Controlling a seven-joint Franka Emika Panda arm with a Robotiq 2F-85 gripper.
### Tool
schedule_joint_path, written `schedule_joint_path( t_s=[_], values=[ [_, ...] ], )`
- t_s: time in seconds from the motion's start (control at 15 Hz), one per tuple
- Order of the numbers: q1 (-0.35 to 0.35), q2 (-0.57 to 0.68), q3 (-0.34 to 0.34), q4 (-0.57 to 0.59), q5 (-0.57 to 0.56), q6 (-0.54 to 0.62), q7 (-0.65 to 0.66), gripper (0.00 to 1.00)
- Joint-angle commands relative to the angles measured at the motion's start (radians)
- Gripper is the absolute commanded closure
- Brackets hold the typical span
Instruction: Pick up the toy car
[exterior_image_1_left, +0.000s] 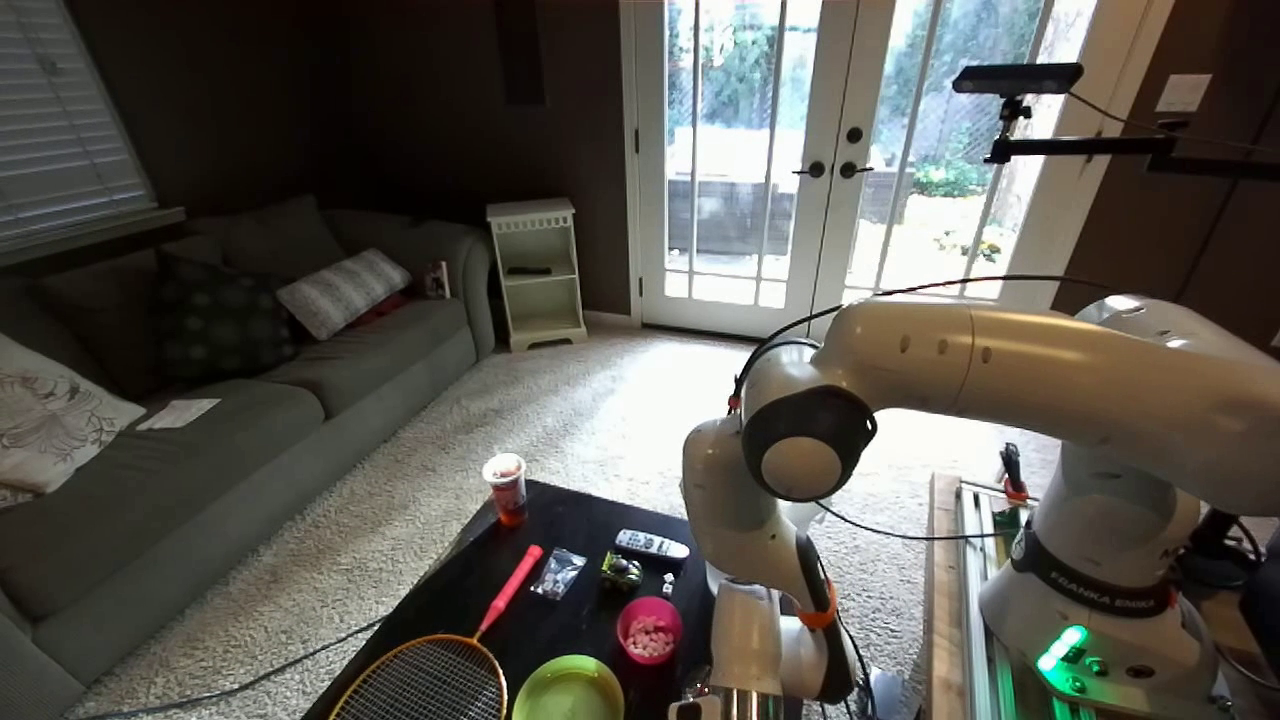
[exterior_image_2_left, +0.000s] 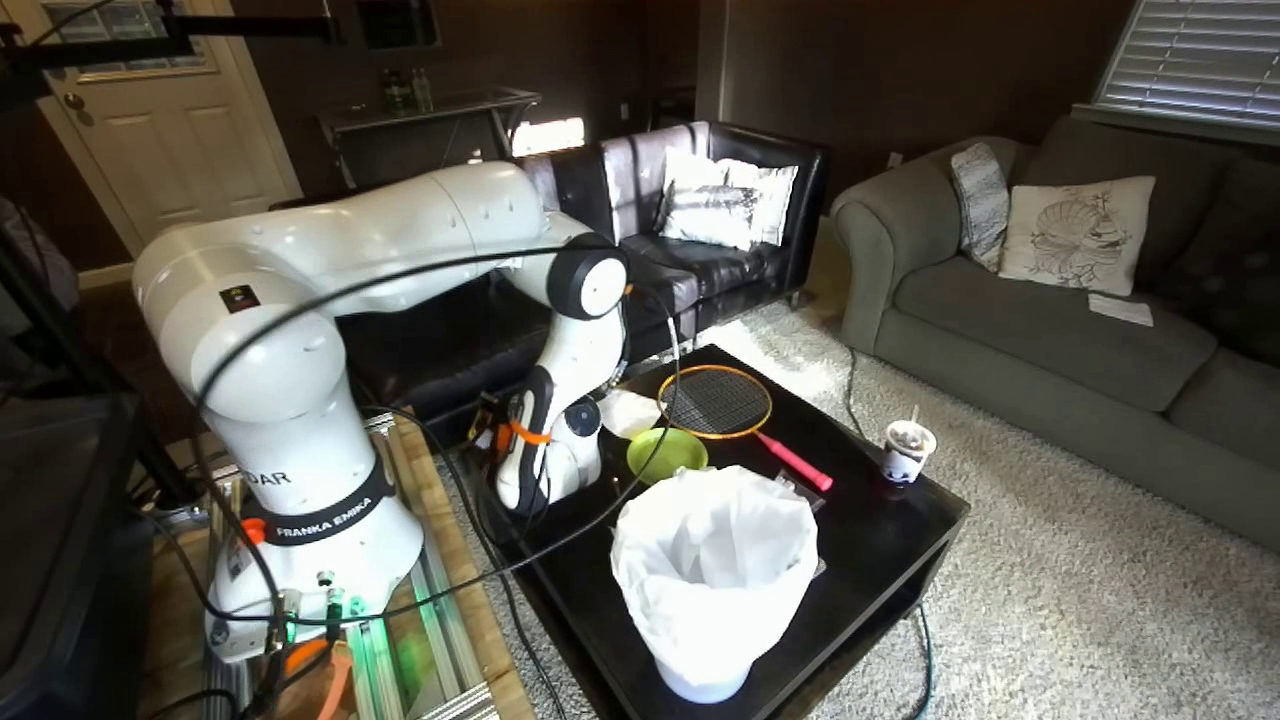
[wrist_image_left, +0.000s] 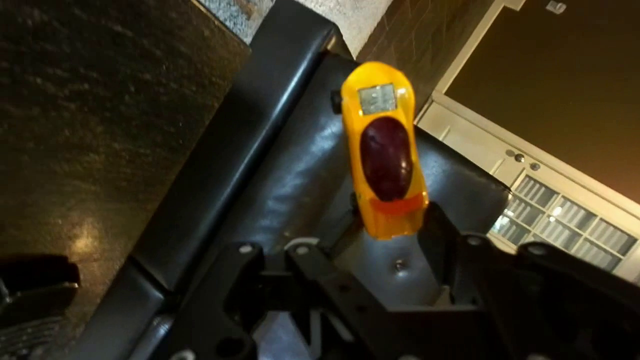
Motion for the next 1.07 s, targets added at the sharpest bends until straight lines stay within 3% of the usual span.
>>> schedule_joint_path(
  t_s=[0.0,0.07,0.4,0.73,1.0],
  values=[
    [0.029,0.0,-0.025,0.057,-0.126,-0.082,0.25,0.87],
    [0.091,0.0,-0.073,0.076,-0.118,-0.049,0.314,0.87],
    [0.134,0.0,-0.129,0.177,-0.218,-0.073,0.595,0.87],
    [0.179,-0.001,-0.196,0.259,-0.254,-0.246,0.846,0.89],
    [0.266,-0.001,-0.262,0.29,-0.324,-0.366,1.062,0.89]
  ],
)
